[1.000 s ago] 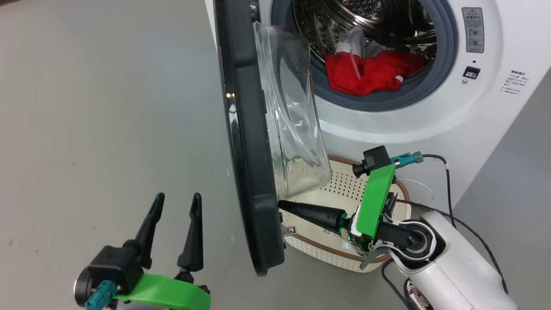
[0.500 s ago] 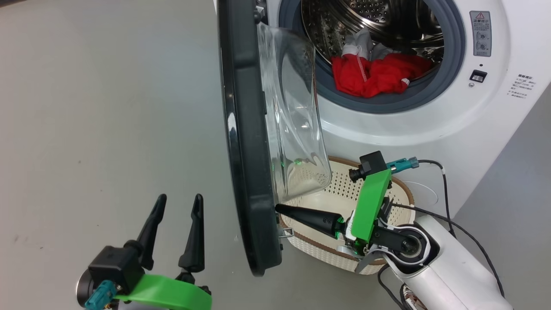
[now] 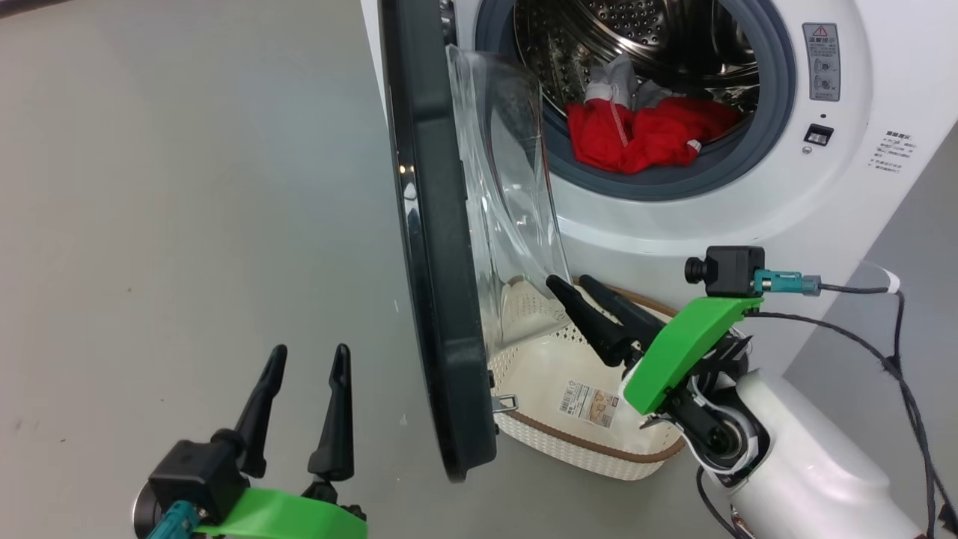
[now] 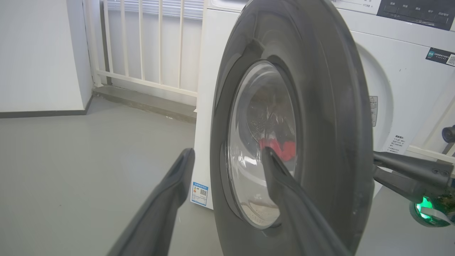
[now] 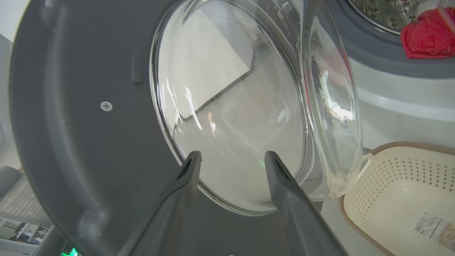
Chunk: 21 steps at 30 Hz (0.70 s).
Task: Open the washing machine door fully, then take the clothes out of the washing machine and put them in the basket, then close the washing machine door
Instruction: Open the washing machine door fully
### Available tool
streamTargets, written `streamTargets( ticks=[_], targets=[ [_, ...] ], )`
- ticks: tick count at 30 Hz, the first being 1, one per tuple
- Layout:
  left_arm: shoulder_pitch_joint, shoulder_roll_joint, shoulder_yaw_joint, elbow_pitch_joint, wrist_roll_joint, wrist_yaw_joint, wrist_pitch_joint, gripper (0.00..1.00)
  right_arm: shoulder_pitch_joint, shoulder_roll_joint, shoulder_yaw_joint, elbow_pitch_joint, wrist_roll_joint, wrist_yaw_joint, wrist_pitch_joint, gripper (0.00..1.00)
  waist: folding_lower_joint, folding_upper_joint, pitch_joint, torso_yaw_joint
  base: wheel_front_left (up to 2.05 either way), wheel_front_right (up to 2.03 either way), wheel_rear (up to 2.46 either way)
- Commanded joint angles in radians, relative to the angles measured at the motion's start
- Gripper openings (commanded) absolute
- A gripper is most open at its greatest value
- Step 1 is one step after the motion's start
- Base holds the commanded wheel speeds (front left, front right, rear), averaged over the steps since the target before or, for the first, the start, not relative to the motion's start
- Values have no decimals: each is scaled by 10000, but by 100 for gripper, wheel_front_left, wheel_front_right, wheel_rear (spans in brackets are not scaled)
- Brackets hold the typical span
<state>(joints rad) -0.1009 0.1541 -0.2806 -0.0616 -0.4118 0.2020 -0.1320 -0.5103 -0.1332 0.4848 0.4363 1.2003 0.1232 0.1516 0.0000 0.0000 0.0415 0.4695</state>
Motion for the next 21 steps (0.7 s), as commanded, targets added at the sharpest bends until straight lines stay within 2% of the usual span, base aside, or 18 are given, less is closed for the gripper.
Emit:
streamTargets(
  ticks=[1, 7, 8, 12, 17, 21],
  targets=[
    [-82, 140, 334, -200, -88, -13, -155, 100, -34, -51, 260, -221, -1151, 75, -774, 100, 0, 0, -38, -39, 0, 0, 0],
    [28, 180, 309, -143, -87, -50, -360, 100, 307, 42, -65, -35, -4301, 75, -2656, 100, 0, 0, -122, -127, 0, 0, 0],
    [28, 180, 309, -143, -87, -50, -360, 100, 307, 42, -65, -35, -4301, 75, -2656, 100, 0, 0, -122, -127, 0, 0, 0],
    [89, 193, 329, -120, -44, -11, -530, 100, 698, 389, -896, -109, -6217, 75, -3385, 100, 0, 0, -191, -165, 0, 0, 0],
    [169, 178, 404, -121, 57, 128, -757, 100, 1304, 717, -2037, -800, -8441, 75, -3848, 100, 0, 0, -215, -231, 0, 0, 0],
    [199, 158, 472, -88, 105, 188, -914, 100, 1943, 815, -2794, -1374, -9498, 75, -3989, 100, 0, 0, -267, -236, 0, 0, 0]
  ],
)
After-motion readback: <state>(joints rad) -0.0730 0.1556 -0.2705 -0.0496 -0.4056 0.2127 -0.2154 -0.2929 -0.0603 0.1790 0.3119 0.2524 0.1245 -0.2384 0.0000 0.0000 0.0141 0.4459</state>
